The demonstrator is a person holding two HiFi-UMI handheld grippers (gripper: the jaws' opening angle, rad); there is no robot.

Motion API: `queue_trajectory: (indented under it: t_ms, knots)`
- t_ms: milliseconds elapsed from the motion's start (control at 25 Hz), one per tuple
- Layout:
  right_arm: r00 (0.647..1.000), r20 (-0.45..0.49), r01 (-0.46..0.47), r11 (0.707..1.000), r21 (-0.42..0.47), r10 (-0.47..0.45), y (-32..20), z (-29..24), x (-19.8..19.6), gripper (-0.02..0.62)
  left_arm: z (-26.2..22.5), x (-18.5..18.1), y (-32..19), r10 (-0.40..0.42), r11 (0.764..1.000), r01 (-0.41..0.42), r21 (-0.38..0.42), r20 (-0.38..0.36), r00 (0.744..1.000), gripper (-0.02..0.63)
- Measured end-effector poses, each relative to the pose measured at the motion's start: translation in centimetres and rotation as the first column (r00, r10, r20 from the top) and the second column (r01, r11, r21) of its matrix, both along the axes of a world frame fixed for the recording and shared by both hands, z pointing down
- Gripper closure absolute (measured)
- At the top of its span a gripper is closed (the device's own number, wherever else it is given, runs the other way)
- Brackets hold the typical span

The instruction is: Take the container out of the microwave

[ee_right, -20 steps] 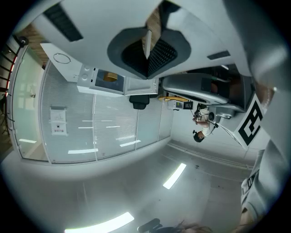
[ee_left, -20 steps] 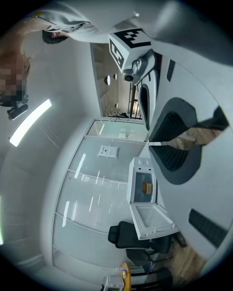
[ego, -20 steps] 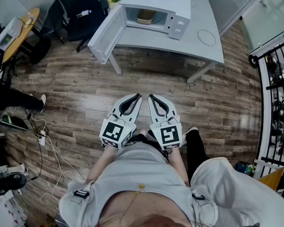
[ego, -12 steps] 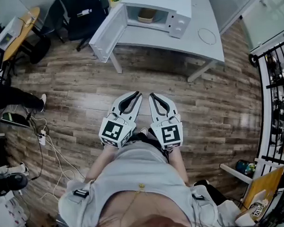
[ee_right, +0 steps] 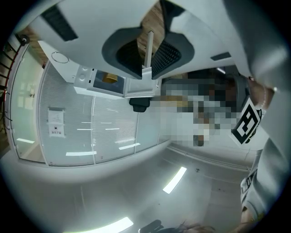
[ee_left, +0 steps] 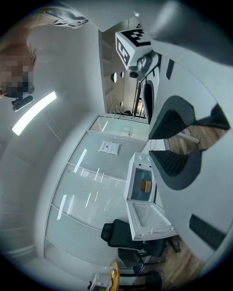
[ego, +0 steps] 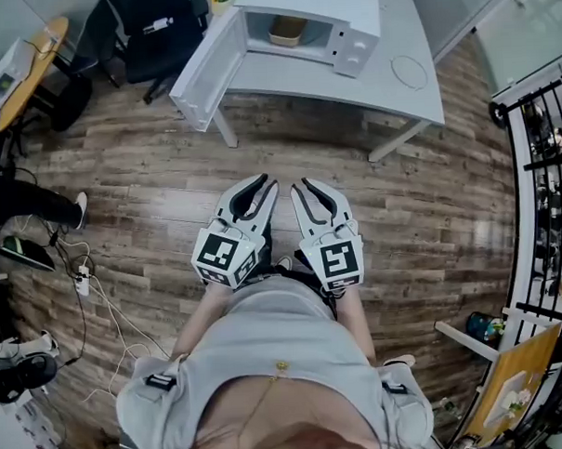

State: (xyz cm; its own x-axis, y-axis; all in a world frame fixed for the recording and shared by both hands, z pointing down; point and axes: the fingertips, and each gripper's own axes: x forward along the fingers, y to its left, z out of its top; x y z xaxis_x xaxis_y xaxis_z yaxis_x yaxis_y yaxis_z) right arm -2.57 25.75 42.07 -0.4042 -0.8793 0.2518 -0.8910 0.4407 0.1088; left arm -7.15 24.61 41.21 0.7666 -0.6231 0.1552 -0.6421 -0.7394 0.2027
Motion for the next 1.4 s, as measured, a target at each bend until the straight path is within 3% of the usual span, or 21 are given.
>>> queue_trajectory:
  t_ms: [320,640,1400]
  knots:
    - [0.998,-0.008,-0.055,0.998,0.001,0.055,-8.5,0.3,0.5,0.522,-0.2,1.0,-8.6,0.082,0.997,-0.081,0.015,-0.008,0.997,0.525]
    - [0.998,-0.022,-0.056,0.998,-0.004,0.056,-15.2,0.2,-0.9,0.522,-0.1,-0.2,-15.2,0.092,0.996,-0.091,0.02,-0.006,0.996,0.525]
    - [0.995,-0.014,-0.095,0.995,0.003,0.095,-21.7,0.3,-3.6,0.522,0.7,-3.0,-21.0,0.13,0.992,-0.13,0.007,0.004,0.992,0.526]
